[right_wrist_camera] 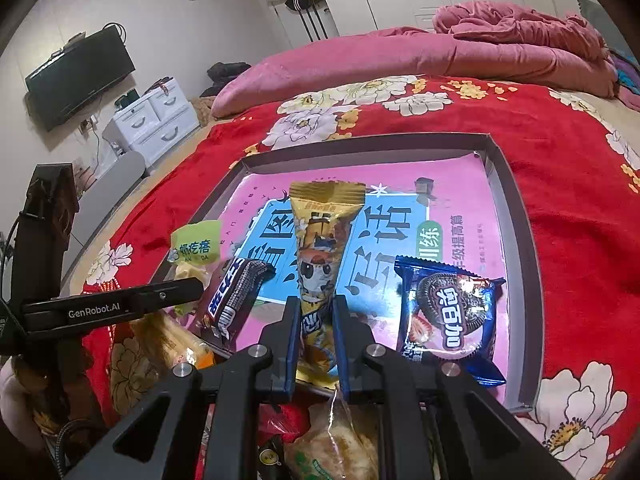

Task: Organize snacks
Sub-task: 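Lower the green milk-candy bag with the left tool while the right tool lowers the yellow stick, then open both tools to release the two snacks onto the tray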

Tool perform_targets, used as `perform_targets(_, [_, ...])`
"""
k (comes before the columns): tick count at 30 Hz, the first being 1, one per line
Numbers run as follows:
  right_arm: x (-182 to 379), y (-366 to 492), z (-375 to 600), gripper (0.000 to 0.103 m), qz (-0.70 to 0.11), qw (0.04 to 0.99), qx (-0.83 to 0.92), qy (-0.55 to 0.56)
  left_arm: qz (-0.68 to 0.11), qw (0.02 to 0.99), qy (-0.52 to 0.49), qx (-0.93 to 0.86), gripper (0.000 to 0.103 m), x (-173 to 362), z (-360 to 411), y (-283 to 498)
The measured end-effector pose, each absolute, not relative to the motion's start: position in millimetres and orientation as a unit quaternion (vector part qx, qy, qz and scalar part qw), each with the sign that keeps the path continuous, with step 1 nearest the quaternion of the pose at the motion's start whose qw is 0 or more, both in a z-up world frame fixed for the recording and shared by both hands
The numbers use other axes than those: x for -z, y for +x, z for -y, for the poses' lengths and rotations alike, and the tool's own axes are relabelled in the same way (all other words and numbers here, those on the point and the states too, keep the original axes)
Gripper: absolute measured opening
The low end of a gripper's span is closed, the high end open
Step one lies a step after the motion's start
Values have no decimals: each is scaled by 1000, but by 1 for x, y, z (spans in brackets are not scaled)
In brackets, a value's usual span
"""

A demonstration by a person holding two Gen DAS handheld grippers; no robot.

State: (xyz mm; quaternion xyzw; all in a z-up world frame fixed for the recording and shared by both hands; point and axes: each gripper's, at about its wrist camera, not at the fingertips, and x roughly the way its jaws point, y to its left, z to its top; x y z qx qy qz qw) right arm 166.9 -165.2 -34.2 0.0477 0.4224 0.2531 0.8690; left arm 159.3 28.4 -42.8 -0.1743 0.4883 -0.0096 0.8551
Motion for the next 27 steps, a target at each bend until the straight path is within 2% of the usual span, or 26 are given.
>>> perform_targets(7, [34, 166, 171, 18, -423, 870, -245, 55, -490, 853, -178, 12, 36, 43, -28, 157])
perform_targets(27, [19, 163, 189, 40, -401, 882, -232, 82, -491, 850, -191, 4, 42, 39, -35, 152])
